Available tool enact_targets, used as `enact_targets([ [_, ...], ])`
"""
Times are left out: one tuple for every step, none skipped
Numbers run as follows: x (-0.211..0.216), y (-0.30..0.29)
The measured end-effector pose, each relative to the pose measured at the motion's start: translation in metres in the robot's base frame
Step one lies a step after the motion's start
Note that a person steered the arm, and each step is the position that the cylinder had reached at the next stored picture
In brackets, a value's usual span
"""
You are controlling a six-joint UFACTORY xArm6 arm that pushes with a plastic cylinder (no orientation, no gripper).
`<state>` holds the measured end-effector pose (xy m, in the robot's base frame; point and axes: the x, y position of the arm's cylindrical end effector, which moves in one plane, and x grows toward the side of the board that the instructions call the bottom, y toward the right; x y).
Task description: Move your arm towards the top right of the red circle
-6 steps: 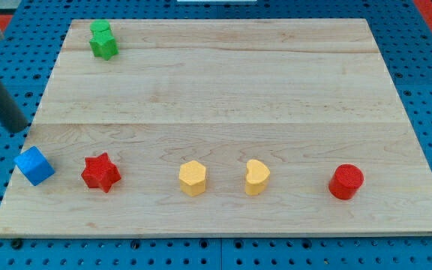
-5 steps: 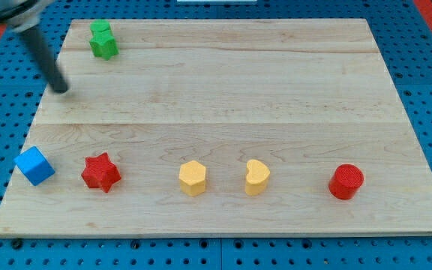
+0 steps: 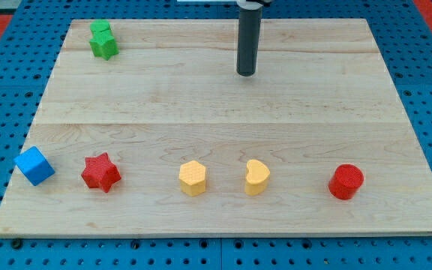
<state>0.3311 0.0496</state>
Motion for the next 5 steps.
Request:
enact_targets([
  [0.011, 0.013],
  [0.067, 0.138],
  [0.14, 0.235],
  [0.212, 0.201],
  [0.251, 0.136],
])
